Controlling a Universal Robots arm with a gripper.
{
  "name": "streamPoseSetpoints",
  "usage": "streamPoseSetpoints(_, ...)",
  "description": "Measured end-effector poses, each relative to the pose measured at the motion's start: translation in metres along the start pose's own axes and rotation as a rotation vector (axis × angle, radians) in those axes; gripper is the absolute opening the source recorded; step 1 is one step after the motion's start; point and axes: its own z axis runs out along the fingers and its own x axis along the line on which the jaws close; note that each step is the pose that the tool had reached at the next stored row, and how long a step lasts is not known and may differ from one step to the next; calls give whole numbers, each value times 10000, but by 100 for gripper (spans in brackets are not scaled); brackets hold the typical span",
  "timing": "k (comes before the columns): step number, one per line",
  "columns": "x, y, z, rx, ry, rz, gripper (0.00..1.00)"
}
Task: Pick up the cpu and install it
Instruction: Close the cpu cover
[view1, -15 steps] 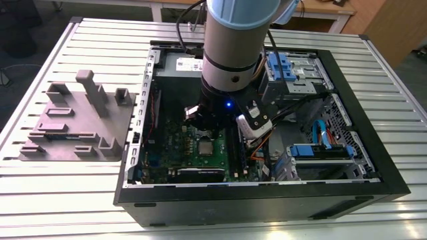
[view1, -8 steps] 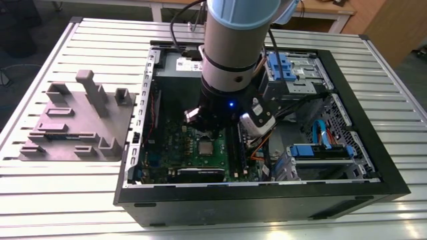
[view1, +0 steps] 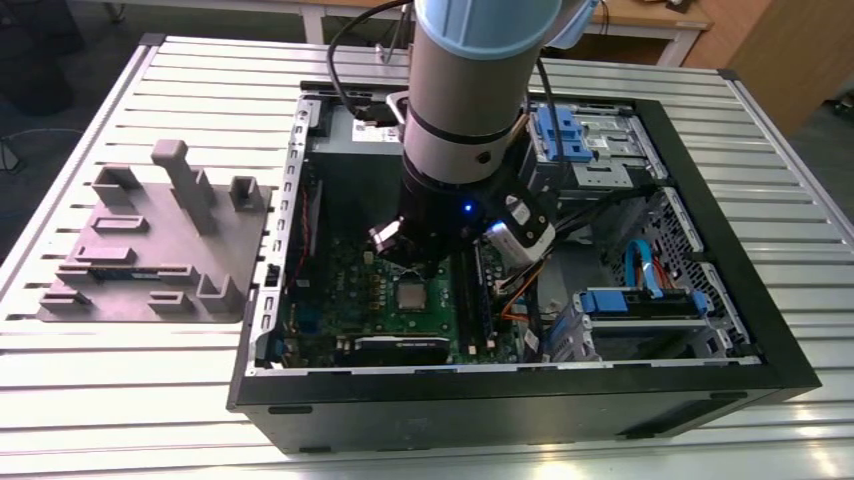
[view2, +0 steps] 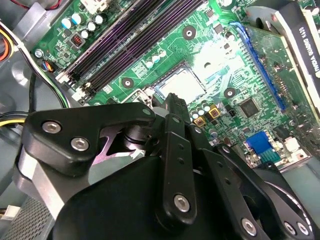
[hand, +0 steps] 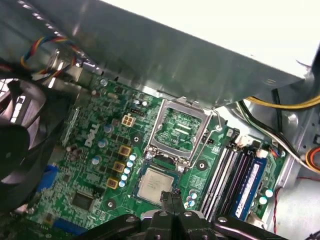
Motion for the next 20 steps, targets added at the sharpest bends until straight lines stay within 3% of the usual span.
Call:
streamPoseSetpoints(14,-5,-2,1,-1,0,-27,10)
streamPoseSetpoints(20,-135,-49,-3,-8,4,-26,10)
